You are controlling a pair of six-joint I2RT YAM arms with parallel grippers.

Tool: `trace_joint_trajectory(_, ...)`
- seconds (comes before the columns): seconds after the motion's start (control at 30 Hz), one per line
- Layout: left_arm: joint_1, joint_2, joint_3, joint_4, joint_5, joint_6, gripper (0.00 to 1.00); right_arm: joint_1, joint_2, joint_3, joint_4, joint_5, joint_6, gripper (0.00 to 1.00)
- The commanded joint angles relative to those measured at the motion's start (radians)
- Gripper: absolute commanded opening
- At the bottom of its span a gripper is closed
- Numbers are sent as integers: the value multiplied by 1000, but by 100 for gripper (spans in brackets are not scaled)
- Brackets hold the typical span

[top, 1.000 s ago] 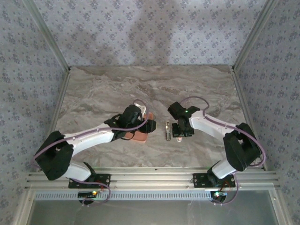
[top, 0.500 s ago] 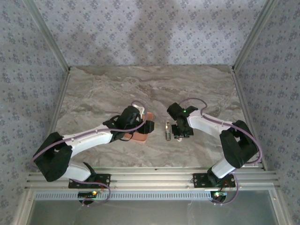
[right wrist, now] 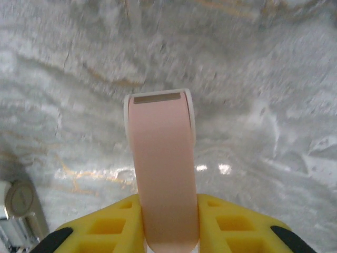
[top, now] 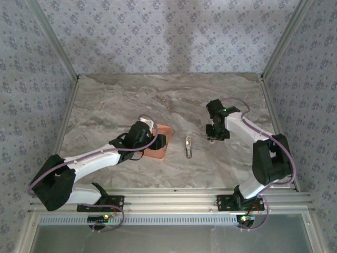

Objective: Load the staples into the stapler

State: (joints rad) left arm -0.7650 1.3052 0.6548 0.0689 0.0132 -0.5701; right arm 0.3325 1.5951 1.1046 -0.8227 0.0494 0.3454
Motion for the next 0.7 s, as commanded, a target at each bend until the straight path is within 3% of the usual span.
trace_joint_trajectory(0.0, 11, -30, -21, 49, -33, -2, 65, -41, 59, 60, -33, 14, -84, 26)
trace_joint_trajectory(0.27, 32, -29, -30, 60, -55, 9, 66, -110, 143, 149, -30, 40, -123, 27)
trace_joint_trajectory(0.67, 38, -4, -14, 63, -50, 16, 66, -114, 208, 171, -11, 20, -93, 27)
